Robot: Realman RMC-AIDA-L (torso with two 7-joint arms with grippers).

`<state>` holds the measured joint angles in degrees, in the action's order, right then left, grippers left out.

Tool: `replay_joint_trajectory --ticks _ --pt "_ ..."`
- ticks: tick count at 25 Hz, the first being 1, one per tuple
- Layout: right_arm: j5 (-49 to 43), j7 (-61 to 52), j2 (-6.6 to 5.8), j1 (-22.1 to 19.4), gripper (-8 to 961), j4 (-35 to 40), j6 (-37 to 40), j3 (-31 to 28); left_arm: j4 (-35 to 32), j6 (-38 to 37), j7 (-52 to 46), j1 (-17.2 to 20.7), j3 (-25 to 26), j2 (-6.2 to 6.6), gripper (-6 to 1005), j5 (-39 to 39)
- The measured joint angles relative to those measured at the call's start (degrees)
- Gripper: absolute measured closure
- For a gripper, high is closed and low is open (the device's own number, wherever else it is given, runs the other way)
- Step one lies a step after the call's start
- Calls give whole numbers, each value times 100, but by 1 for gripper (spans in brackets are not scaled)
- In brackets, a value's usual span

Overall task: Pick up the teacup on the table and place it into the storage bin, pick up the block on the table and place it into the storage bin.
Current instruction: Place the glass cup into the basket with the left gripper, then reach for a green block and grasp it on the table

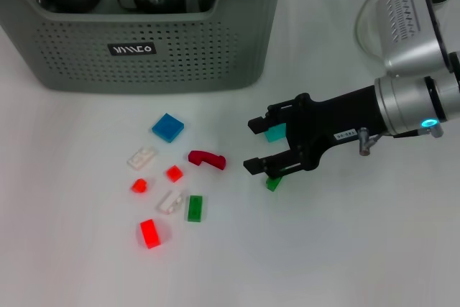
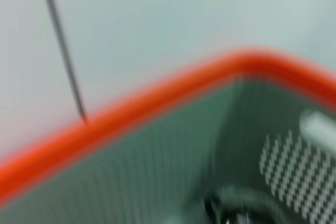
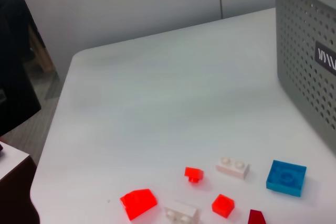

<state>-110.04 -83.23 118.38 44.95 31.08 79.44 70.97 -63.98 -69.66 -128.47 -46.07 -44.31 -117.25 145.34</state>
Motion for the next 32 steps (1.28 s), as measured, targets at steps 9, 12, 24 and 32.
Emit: replay_joint_trajectory --ticks 9,12,24,32 --pt "0 -3 -167 -23 192 5 394 -57 -935 -2881 711 1093 895 175 228 -3313" --pt "0 -59 -270 -29 192 12 503 -114 -766 -3945 1587 1357 874 31 127 -3755" --pt "-1095 -849 -111 56 192 448 421 -135 469 -4331 4121 2006 239 -220 127 -3470" --pt "-1585 -1130 183 163 193 659 114 5 1057 -3995 5329 2278 310 -230 127 -3227"
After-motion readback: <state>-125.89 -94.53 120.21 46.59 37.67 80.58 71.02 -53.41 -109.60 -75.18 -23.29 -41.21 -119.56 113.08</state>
